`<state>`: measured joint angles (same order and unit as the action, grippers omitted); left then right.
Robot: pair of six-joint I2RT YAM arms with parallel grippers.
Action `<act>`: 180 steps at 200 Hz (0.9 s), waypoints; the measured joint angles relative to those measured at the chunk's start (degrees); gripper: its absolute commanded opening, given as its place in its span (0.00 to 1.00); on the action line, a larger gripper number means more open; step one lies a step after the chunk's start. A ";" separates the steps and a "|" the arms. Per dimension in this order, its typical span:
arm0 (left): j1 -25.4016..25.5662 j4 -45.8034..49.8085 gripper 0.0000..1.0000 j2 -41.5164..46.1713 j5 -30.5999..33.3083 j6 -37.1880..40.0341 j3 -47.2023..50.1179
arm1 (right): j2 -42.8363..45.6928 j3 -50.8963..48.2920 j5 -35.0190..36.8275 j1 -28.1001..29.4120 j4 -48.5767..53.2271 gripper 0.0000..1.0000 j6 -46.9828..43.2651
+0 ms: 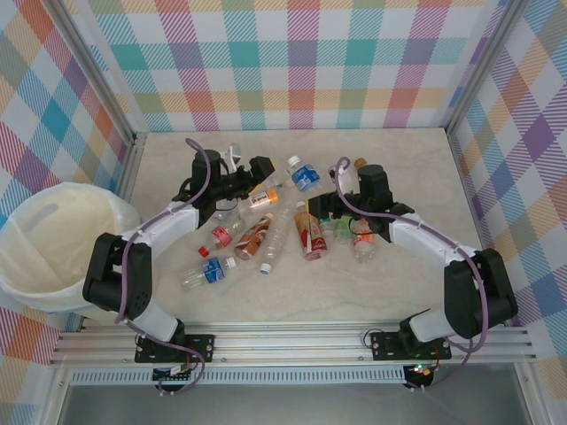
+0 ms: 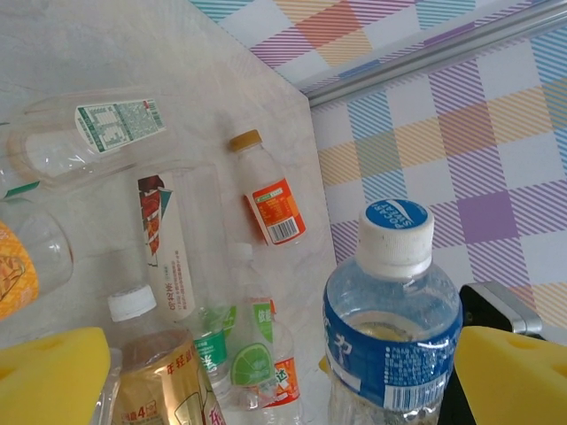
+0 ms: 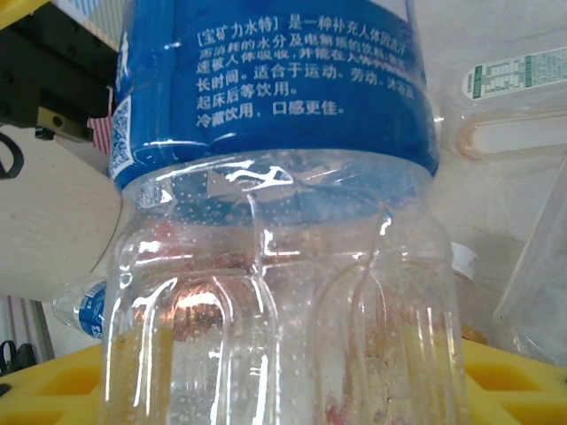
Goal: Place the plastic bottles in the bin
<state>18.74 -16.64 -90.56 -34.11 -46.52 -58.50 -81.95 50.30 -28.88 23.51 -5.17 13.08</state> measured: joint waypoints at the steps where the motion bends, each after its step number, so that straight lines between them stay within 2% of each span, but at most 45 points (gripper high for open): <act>1: 0.00 -0.02 1.00 -0.09 0.00 0.00 -0.09 | -0.02 0.00 -0.04 0.00 0.00 0.62 -0.04; 53: 0.04 -0.52 1.00 -1.16 -0.61 0.00 -1.77 | -4.13 1.29 -4.72 0.81 -0.22 0.62 -0.26; 72: 0.04 -0.57 0.93 -2.97 -2.10 -0.37 -3.91 | -5.66 2.69 -7.17 1.92 -0.52 0.63 -0.28; 94: 0.20 -0.70 0.77 -4.63 -2.95 -0.35 -5.46 | -6.99 4.09 -9.86 3.28 -2.14 0.63 -0.24; 119: 0.72 -0.59 0.66 -4.85 -3.43 -0.50 -5.51 | -8.79 5.92 -11.93 4.48 -2.99 0.63 -0.17; 148: 0.90 -0.35 0.44 -4.85 -4.07 0.17 -5.77 | -9.42 6.27 -12.66 5.20 -2.89 0.63 0.28; 180: 0.90 0.22 0.10 -4.07 -4.20 -0.20 -5.84 | -9.44 5.60 -12.70 5.68 -3.65 0.67 0.87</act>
<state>19.64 -16.43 -94.63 -38.30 -46.72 -64.34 -91.39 55.90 -41.58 29.19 -8.82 13.96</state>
